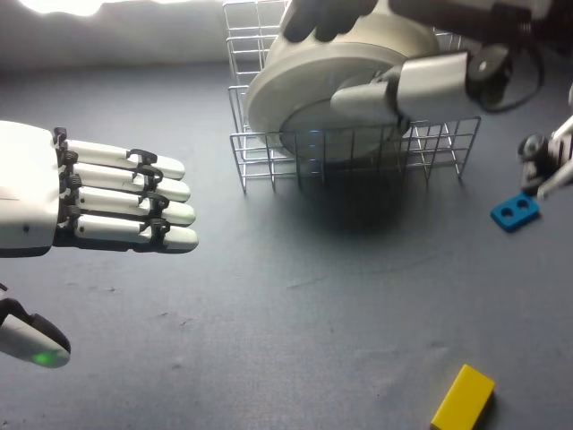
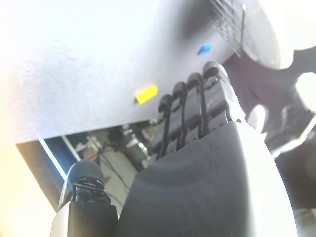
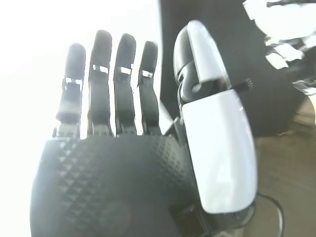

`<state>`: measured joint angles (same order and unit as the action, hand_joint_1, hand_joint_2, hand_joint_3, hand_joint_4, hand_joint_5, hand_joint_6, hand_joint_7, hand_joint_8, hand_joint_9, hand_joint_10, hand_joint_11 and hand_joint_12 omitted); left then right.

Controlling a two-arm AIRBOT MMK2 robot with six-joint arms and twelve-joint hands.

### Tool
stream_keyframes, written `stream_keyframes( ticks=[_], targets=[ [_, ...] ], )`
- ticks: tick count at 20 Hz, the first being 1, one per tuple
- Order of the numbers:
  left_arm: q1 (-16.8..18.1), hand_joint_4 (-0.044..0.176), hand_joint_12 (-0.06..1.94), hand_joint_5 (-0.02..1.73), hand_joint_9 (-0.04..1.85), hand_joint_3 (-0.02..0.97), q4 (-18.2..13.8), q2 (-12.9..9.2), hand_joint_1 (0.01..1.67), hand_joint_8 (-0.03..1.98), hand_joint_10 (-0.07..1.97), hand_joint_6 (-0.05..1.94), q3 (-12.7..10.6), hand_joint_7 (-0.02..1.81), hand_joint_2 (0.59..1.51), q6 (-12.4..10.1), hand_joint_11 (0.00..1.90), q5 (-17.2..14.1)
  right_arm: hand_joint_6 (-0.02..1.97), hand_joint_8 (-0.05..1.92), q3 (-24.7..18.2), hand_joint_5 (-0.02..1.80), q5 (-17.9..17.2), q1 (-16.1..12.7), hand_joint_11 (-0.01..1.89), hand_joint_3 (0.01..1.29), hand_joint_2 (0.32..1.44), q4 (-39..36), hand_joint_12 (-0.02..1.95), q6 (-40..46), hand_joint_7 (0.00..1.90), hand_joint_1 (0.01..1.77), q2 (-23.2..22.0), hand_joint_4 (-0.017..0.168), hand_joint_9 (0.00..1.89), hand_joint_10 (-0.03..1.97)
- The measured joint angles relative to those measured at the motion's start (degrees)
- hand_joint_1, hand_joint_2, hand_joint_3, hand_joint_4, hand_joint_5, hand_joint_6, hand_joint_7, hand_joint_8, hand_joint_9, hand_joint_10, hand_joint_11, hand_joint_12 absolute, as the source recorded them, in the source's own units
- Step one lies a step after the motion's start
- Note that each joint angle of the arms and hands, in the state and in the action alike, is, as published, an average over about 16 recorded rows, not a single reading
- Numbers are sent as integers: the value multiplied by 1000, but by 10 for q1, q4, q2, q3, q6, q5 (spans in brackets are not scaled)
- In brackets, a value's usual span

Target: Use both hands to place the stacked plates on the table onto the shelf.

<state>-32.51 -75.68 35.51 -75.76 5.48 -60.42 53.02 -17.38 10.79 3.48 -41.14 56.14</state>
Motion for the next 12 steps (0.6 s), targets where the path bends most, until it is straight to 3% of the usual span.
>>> stream_keyframes(
  ticks=[7,9,12],
  targets=[
    [-2,-2,25,84,81,11,1,-1,19,2,12,6,-1,118,1128,0,30,-6,796,1097,-100,320,-22,49,41,27,1189,41,1427,-68,298,958,-29,-1,271,1095],
    [-2,-2,141,135,134,11,1,-1,19,22,67,19,-1,183,1143,0,46,-7,918,1197,-116,321,-38,72,97,28,1185,55,1487,-84,316,916,-32,-1,302,1199],
    [-4,-2,471,250,257,11,2,-2,19,287,402,277,-1,311,1170,0,146,-9,1142,1345,-131,354,-64,107,220,27,1171,74,1594,-99,384,831,-32,-1,393,1357]
  ],
)
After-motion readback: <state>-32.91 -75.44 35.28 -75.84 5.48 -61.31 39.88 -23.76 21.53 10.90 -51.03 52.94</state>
